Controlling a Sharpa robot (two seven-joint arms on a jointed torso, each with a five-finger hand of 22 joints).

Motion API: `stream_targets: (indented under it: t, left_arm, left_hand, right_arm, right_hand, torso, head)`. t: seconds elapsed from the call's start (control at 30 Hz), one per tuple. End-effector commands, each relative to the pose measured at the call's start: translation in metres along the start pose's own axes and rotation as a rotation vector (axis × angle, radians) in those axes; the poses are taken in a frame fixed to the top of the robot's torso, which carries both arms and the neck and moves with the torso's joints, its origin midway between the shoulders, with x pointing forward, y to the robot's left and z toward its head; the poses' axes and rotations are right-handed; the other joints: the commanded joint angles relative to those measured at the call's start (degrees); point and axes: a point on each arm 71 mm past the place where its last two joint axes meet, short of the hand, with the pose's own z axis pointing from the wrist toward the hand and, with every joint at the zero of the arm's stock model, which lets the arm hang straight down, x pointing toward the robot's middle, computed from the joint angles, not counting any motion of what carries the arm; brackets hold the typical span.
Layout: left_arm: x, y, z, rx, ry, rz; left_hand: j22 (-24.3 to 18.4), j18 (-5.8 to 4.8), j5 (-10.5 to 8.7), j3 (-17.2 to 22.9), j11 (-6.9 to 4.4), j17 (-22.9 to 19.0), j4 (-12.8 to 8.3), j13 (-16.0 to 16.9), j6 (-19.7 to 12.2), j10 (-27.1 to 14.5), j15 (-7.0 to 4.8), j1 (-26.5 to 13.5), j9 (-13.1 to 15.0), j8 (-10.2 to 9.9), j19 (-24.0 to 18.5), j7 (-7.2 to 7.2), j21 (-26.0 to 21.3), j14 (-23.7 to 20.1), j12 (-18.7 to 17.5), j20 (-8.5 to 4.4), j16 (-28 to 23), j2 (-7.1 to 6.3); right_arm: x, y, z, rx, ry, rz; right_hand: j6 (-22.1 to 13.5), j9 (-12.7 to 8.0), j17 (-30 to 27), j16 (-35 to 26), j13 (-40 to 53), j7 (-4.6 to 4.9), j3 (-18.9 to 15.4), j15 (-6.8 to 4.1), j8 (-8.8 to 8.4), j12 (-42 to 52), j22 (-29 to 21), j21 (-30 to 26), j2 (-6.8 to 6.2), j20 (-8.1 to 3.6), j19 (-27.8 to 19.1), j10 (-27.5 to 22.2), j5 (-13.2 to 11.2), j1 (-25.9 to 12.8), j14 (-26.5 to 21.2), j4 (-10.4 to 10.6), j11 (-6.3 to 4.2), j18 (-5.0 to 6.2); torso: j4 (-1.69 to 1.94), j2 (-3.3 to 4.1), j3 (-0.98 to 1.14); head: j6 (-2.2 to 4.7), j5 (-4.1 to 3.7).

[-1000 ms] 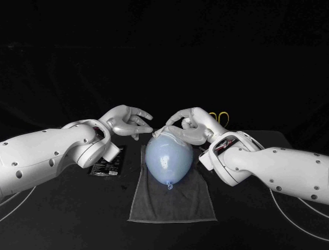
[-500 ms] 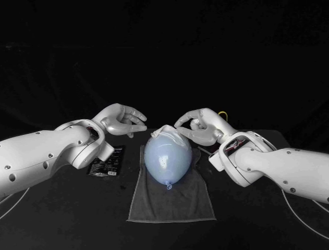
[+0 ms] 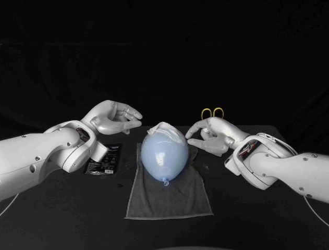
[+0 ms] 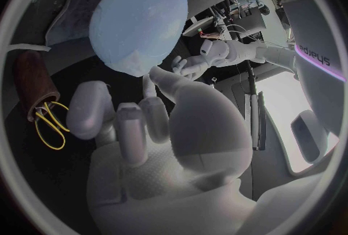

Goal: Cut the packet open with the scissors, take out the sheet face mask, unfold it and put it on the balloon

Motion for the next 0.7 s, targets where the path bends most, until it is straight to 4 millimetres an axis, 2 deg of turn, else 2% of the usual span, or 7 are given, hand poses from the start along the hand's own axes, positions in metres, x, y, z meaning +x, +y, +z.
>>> stream_targets:
  t: [0.03, 0.3, 0.43, 0.7]
  left_arm:
    - [0.002, -0.001, -0.002, 0.046, 0.000, -0.046]
    - [0.006, 0.003, -0.004, 0.042, -0.001, -0.065]
    - [0.006, 0.003, -0.004, 0.041, -0.002, -0.070]
    - [0.006, 0.004, -0.005, 0.037, -0.006, -0.076]
  left_hand:
    - [0.13, 0.95, -0.09, 0.64, -0.41, 0.05, 0.08, 0.69, 0.80, -0.55, -0.41, 0.48, -0.43, -0.41, 0.00, -0.01, 0.31, 0.08, 1.21, -0.44, 0.22, -0.04]
    - [0.30, 0.94, -0.09, 1.41, -0.54, 0.11, 0.14, 1.74, 1.52, -1.24, -0.54, 0.38, -1.02, -0.79, 0.01, -0.11, 0.60, 0.27, 3.15, -0.59, 0.37, -0.03]
    - [0.33, 0.93, -0.09, 1.49, -0.55, 0.12, 0.18, 1.86, 1.57, -1.35, -0.55, 0.32, -1.10, -0.86, 0.02, -0.10, 0.64, 0.31, 3.39, -0.61, 0.40, -0.05]
    - [0.38, 0.93, -0.09, 1.68, -0.51, 0.15, 0.31, 2.12, 1.60, -1.76, -0.54, 0.10, -1.31, -1.06, 0.03, -0.05, 0.73, 0.40, 3.87, -0.63, 0.47, -0.12]
  right_arm:
    - [0.005, -0.001, -0.002, -0.043, 0.014, -0.136]
    - [0.012, -0.004, 0.003, -0.032, -0.024, -0.209]
    - [0.017, -0.005, 0.005, -0.021, -0.029, -0.222]
    - [0.019, -0.004, 0.009, -0.008, -0.076, -0.224]
  right_hand:
    - [0.25, -0.26, 14.74, 0.19, 4.90, 0.16, -0.51, 0.06, -0.63, -0.03, 8.57, 0.38, -0.86, -0.12, 0.45, 0.33, -0.41, 0.08, 5.81, 0.11, 0.10, 0.55]
    - [-0.55, -1.35, 14.62, 0.14, 4.65, 0.80, -1.74, 0.48, -2.79, -0.27, 8.55, 0.32, -2.20, 0.13, 0.47, 0.27, -0.85, -0.51, 5.78, 0.61, 0.64, 0.51]
    - [-0.88, -1.68, 14.57, 0.12, 4.49, 1.01, -2.31, 0.63, -3.48, -0.41, 8.51, 0.18, -2.63, 0.23, 0.43, 0.17, -0.89, -0.80, 5.76, 0.94, 0.83, 0.52]
    - [-1.34, -2.10, 14.56, 0.12, 4.41, 1.30, -3.07, 0.84, -4.38, -0.49, 8.46, 0.01, -2.95, 0.40, 0.40, 0.11, -0.91, -1.12, 5.76, 1.56, 1.09, 0.54]
  torso:
    - [-0.02, 0.10, 0.05]
    - [0.11, 0.17, 0.03]
    - [0.15, 0.10, -0.04]
    - [0.10, 0.05, -0.05]
  head:
    - [-0.22, -0.29]
    - [-0.64, -1.10]
    - [-0.90, -1.19]
    - [-1.00, -1.01]
